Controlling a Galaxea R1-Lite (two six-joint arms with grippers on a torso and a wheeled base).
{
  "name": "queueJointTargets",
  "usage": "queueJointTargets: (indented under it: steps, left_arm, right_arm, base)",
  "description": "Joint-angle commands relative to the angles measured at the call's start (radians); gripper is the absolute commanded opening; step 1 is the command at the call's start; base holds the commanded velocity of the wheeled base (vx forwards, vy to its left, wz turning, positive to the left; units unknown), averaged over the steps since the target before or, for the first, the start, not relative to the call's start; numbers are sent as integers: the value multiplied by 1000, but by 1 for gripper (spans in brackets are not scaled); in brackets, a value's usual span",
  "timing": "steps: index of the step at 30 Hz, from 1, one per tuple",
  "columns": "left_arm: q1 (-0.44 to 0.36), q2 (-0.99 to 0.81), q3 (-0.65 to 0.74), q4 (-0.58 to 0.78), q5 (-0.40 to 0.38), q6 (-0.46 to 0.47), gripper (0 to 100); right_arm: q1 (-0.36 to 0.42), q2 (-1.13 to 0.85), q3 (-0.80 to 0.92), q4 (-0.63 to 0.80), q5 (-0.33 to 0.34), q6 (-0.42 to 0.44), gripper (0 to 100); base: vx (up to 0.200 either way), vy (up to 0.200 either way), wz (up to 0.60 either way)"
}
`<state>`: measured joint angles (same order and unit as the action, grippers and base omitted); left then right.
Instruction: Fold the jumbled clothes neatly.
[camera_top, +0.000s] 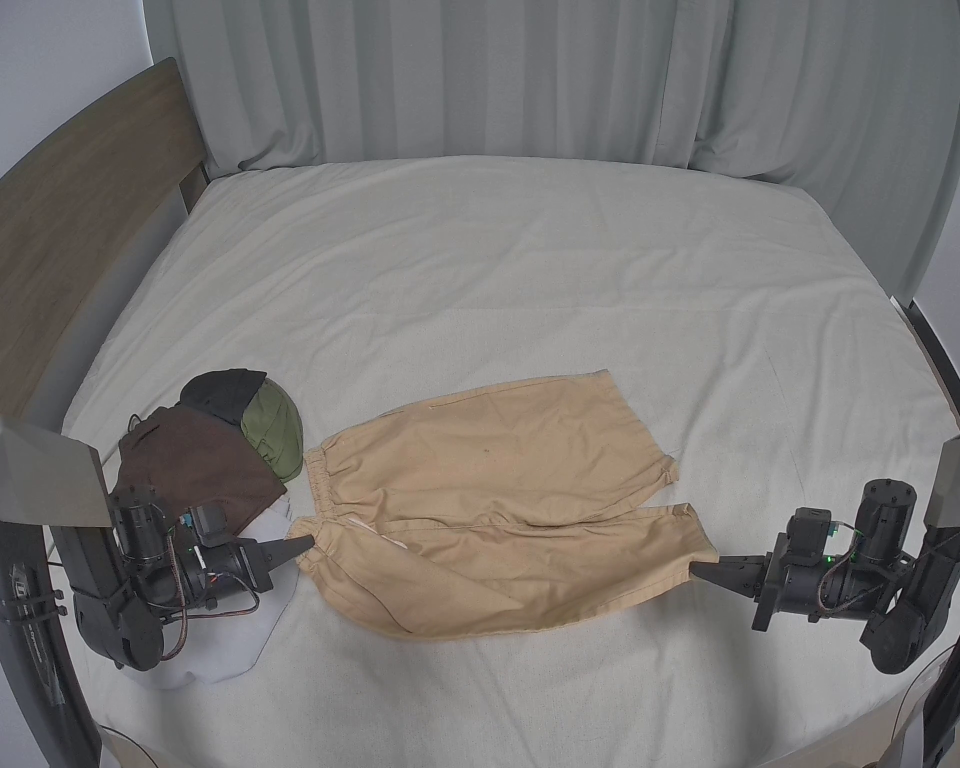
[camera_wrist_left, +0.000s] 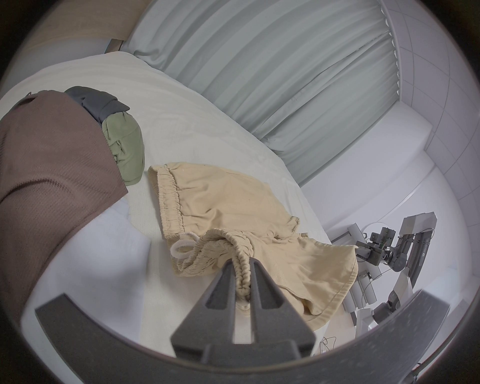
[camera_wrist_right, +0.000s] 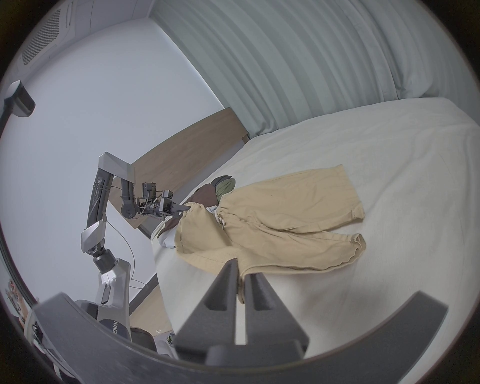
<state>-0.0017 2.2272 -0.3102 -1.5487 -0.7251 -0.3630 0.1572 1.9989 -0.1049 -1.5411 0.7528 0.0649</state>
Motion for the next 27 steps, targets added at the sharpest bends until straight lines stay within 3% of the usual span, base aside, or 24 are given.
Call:
queueJointTargets:
  steps: [1,27]
  left_arm:
    - [2,0,-4,-1,3,-2,0]
    - [3,-3,-20,-1,35,-1,0]
  right_arm:
    - [4,-15,1,-1,0,1,0]
    - [15,-51,-62,-1,-10,38,0]
  base:
    - [0,0,0]
    - [0,0,0]
